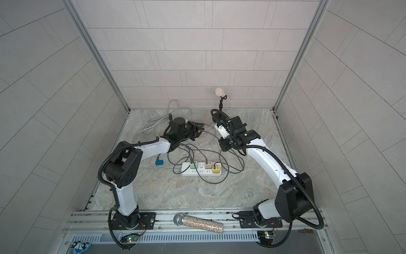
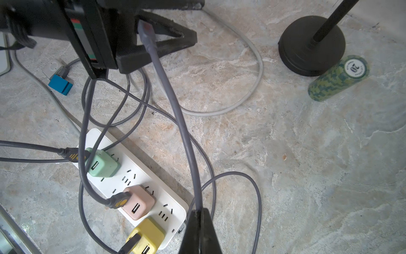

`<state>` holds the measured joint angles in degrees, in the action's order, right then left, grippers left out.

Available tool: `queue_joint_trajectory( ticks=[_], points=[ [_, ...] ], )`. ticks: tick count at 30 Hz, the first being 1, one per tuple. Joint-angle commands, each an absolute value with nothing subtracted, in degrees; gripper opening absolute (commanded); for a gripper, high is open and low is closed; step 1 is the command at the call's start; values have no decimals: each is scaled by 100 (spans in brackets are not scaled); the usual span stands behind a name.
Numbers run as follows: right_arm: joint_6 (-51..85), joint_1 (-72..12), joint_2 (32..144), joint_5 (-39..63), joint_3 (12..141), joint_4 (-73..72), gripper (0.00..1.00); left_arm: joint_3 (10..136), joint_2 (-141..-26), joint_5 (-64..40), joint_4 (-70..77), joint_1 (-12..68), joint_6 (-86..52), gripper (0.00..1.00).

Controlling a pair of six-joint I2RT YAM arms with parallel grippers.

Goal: Charge mp3
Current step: Pick up the charging cable from the center of the board.

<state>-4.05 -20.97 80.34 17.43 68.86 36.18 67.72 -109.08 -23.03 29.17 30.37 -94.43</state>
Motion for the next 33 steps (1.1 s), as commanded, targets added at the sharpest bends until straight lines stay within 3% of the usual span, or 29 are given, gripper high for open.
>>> queue_joint_trajectory(
  ticks=[1, 10, 14, 15, 16, 17, 20, 23, 25, 28, 33],
  points=[
    [-546, -2127, 7944, 1802, 6873, 3568, 0, 6883, -10898, -2400, 3220, 3058, -9677, 28],
    [-566, -2180, 8033, 1690, 6825, 3491, 0, 6839, -10855, -2494, 3376, 3082, -9761, 0],
    [-467, -2188, 7953, 1646, 6773, 3425, 0, 6864, -10796, -2518, 3397, 3081, -9669, 0],
    [-303, -2186, 7889, 1644, 6752, 3367, 8, 6856, -10757, -2493, 3385, 3070, -9603, 0],
    [30, -2166, 7745, 1692, 6725, 3226, 28, 6834, -10699, -2420, 3401, 3060, -9506, 0],
    [564, -2141, 7558, 1739, 6651, 3017, 41, 6776, -10622, -2300, 3475, 3051, -9405, 0],
    [3016, -2123, 6881, 1879, 6371, 2303, 58, 6607, -10352, -1859, 3795, 3007, -8821, 0],
    [5981, -2469, 6185, 2260, 5353, 61, 67, 6491, -10069, -1393, 4076, 3021, -7987, 0],
    [7280, -3198, 5967, 1420, 4936, -1037, 70, 6522, -10026, -1287, 4288, 3049, -7690, 0],
    [7721, -3618, 6213, 1138, 4955, -1616, 71, 6536, -10100, -1247, 4795, 3118, -7698, 0],
    [7939, -3615, 6778, 1133, 5026, -2270, 65, 6371, -9990, -1128, 5234, 3191, -7708, 0]
  ],
)
